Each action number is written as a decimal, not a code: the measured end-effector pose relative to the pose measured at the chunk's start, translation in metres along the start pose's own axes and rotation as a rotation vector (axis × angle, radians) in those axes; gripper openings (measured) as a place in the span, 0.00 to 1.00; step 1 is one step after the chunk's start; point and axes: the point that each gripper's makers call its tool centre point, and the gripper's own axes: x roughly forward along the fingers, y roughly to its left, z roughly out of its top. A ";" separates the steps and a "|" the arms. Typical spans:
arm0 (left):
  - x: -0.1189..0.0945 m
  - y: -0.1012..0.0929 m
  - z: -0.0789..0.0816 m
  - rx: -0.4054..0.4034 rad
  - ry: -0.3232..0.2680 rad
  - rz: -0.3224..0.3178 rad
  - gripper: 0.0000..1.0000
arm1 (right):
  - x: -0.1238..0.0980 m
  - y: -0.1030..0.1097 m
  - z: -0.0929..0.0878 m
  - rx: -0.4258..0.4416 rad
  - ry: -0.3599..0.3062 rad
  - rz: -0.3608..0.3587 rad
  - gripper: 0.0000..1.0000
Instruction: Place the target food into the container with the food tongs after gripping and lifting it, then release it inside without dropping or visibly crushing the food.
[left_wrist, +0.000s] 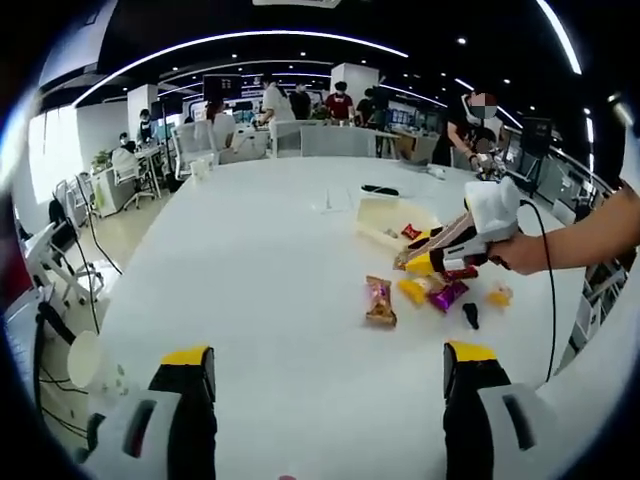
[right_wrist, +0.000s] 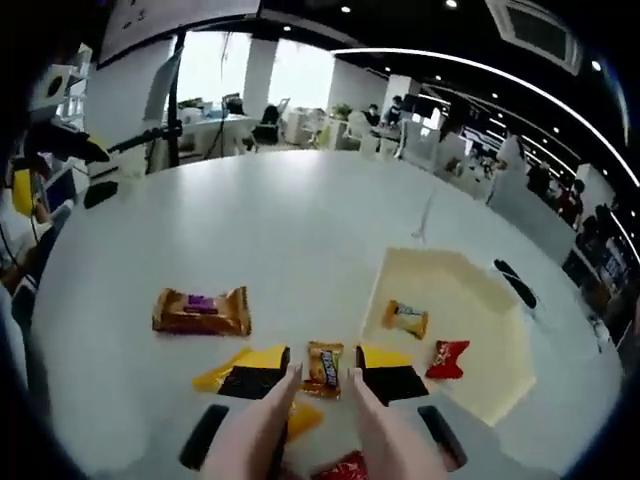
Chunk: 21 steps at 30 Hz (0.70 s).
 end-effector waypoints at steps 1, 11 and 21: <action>0.000 0.000 0.000 0.000 0.001 0.000 0.95 | 0.001 0.002 -0.001 -0.004 0.001 0.006 0.25; -0.003 0.006 -0.001 0.005 0.003 0.007 0.95 | 0.005 0.010 0.000 0.122 0.015 0.026 0.22; -0.001 0.004 -0.001 0.009 0.002 -0.009 0.95 | 0.000 0.017 -0.005 0.118 0.058 0.063 0.26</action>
